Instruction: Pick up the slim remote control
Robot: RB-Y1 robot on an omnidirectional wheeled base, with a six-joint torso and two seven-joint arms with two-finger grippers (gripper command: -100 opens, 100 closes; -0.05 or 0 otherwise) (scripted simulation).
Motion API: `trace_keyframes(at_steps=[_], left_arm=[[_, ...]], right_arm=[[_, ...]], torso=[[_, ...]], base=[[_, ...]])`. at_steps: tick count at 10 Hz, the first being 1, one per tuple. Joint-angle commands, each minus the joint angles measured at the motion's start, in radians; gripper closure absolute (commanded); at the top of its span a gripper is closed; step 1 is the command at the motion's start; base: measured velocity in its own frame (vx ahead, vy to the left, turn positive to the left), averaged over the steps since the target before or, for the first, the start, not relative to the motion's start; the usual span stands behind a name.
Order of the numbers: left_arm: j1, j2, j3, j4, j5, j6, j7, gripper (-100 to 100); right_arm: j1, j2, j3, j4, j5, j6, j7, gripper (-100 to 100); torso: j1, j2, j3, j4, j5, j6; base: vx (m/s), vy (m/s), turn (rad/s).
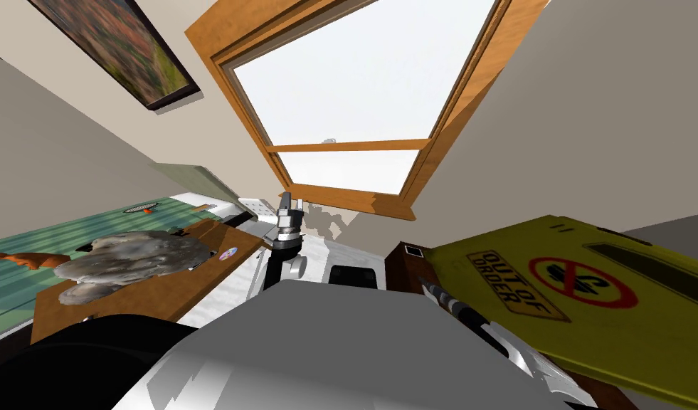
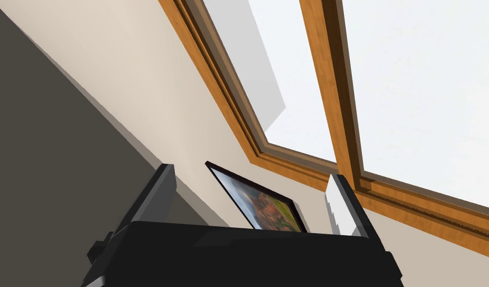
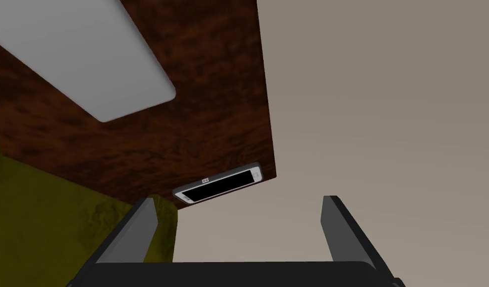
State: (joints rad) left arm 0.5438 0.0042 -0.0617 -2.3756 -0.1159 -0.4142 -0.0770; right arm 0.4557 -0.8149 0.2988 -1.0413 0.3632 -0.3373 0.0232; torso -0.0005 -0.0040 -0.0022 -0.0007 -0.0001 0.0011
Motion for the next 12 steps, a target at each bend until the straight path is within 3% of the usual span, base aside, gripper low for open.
trace_keyframes(at_steps=[1,2,3,5,6,8,9,12], left_arm=[[0.0,0.0,0.0,0.0,0.0,0.0,0.0,0],[0.0,0.0,0.0,0.0,0.0,0.0,0.0,0],[0.0,0.0,0.0,0.0,0.0,0.0,0.0,0],[0.0,0.0,0.0,0.0,0.0,0.0,0.0,0],[0.0,0.0,0.0,0.0,0.0,0.0,0.0,0],[0.0,0.0,0.0,0.0,0.0,0.0,0.0,0],[0.0,0.0,0.0,0.0,0.0,0.0,0.0,0],[0.0,0.0,0.0,0.0,0.0,0.0,0.0,0]], right_arm=[[-0.004,-0.003,0.013,0.049,0.007,-0.005,-0.005,-100],[-0.003,-0.005,0.038,0.078,0.021,-0.011,-0.012,-100],[-0.003,-0.005,0.038,0.099,0.021,-0.011,-0.012,-100],[-0.002,-0.003,0.087,0.207,0.047,-0.024,-0.024,-100],[-0.001,0.001,0.111,0.235,0.059,-0.032,-0.03,-100],[-0.001,0.001,0.111,0.26,0.059,-0.032,-0.03,-100],[-0.001,0.007,0.134,0.305,0.071,-0.039,-0.036,-100],[-0.001,0.014,0.156,0.346,0.081,-0.046,-0.041,-100]], torso=[[0.0,0.0,0.0,0.0,0.0,0.0],[0.0,0.0,0.0,0.0,0.0,0.001],[0.0,-0.001,0.0,0.0,0.0,0.0],[0.0,-0.001,-0.001,0.0,0.0,0.0],[0.0,-0.002,-0.001,-0.001,0.0,0.0],[0.0,-0.002,-0.001,-0.001,0.0,0.001],[0.001,0.0,0.0,0.0,0.0,0.001],[0.001,-0.001,-0.001,0.0,0.0,0.0]], base=[[0.021,-0.013,0.086],[0.033,-0.016,0.136],[0.031,-0.016,0.058],[0.05,-0.011,0.142],[0.078,-0.015,0.136],[0.03,-0.005,0.006],[0.02,0.004,0.079],[0.033,-0.001,0.049]])
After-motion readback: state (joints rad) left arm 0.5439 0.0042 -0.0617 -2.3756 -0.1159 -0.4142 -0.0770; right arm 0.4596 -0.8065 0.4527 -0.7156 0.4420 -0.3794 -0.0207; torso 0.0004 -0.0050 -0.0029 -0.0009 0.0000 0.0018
